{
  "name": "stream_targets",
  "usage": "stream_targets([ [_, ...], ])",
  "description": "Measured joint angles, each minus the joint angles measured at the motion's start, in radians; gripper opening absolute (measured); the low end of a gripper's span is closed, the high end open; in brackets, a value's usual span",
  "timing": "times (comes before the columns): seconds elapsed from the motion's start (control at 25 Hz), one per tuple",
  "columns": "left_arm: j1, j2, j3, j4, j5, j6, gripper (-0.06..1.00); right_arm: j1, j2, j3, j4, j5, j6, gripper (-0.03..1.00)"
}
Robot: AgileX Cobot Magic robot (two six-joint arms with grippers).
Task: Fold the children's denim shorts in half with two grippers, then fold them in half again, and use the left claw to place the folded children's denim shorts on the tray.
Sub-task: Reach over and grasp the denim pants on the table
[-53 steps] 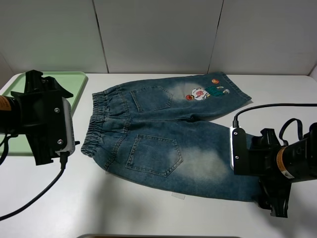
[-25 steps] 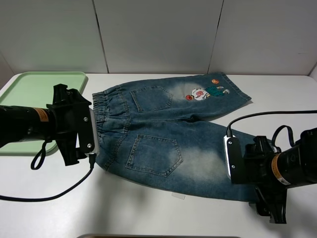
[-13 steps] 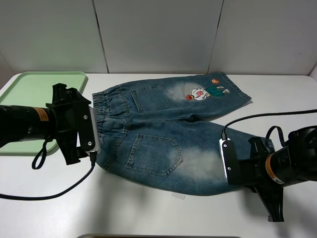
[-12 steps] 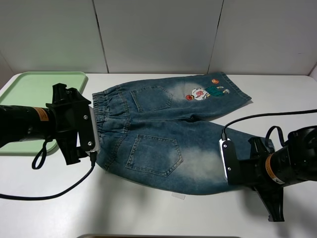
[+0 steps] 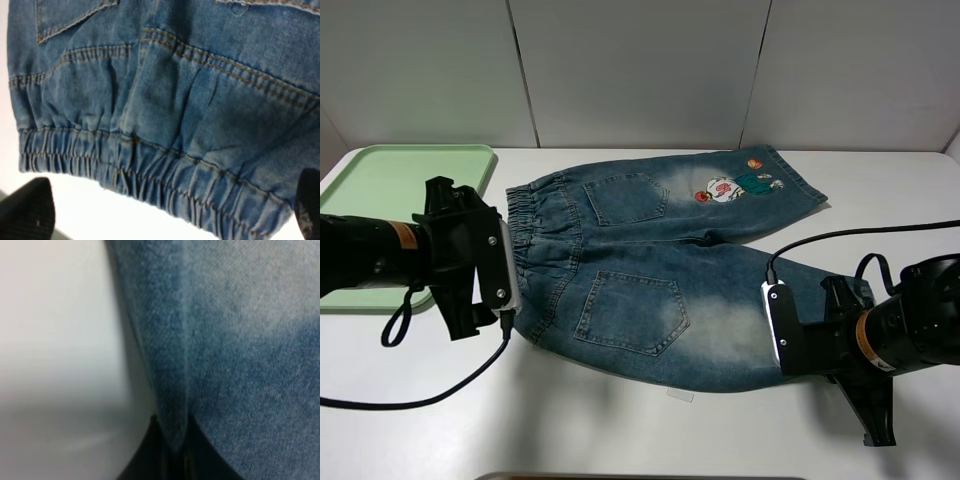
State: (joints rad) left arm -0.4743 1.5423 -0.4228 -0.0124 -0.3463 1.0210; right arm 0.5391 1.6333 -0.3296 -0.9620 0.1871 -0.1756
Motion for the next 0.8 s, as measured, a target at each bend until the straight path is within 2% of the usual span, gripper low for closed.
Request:
stream_targets([
  [0.4,0.0,0.166,0.004,0.0,-0.014,-0.001,0.95,0.0,0.0,0.0,-0.007,0.003,0.048,-0.03],
  [0.6,0.0,0.207,0.0,0.0,-0.09,0.008,0.95,0.0,0.0,0.0,-0.007,-0.003,0.048,-0.03],
  [0.8,0.0,0.267,-0.006,0.0,-0.21,0.036,0.94,0.0,0.002,0.0,-0.007,-0.006,0.048,-0.03],
])
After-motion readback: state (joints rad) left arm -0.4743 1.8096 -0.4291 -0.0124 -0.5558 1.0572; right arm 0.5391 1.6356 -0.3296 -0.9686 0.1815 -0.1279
